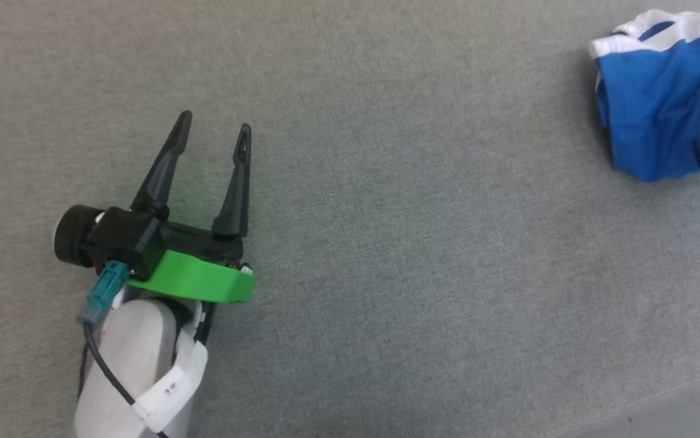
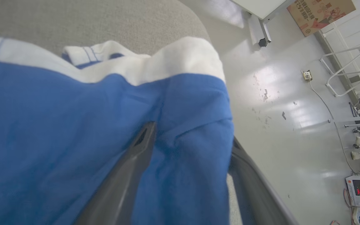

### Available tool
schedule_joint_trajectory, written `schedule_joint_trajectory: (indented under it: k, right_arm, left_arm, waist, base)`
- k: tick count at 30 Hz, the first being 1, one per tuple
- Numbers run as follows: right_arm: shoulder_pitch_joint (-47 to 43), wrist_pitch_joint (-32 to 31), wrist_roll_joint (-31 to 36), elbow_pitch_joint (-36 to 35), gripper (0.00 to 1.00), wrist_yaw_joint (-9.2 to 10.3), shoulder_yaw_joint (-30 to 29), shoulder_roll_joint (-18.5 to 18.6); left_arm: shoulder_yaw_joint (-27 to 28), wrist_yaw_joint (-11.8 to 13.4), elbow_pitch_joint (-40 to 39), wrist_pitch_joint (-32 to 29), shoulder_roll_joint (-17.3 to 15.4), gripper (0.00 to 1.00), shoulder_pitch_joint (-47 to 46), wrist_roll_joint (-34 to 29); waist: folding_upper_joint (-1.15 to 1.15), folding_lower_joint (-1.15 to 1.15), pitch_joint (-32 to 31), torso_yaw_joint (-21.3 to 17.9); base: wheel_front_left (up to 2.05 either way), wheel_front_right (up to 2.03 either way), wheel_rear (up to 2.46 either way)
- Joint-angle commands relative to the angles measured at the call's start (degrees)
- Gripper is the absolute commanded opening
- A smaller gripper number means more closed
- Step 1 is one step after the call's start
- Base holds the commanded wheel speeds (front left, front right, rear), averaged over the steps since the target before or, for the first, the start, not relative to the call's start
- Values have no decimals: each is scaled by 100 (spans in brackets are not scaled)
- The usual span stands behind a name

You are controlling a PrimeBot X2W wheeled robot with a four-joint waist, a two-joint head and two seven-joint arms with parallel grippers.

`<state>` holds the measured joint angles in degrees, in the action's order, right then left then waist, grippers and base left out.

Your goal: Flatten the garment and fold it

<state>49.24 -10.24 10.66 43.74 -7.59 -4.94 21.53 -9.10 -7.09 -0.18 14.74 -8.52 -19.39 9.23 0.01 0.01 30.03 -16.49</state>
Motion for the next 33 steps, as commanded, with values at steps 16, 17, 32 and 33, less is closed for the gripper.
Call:
schedule_joint_trajectory:
  k: [16, 17, 32, 33]
  right_arm:
    - [-1929, 1968, -1552, -1786, 100, 10, 149, -279]
    - [-2136, 2014, -1650, -2027, 100, 10, 160, -338]
    - [-4422, 2287, -1602, -3938, 100, 10, -126, -1505]
    - [-4513, 2307, -1555, -3983, 100, 10, -128, -1558]
  left_arm:
    - [365, 61, 407, 26, 503, 100, 839, 264]
    - [379, 72, 438, 26, 515, 100, 881, 276]
    - [397, 226, 717, 26, 562, 100, 1341, 371]
    - [379, 238, 726, 26, 562, 100, 1359, 379]
  waist:
    - [-1, -1, -2047, 1103]
    - [-1, -1, -2127, 1174]
    - [-1, -1, -2699, 1834]
    - [-1, -1, -2707, 1863]
  base:
    - [0, 0, 0]
    - [0, 0, 0]
    - [0, 0, 0]
    - [0, 0, 0]
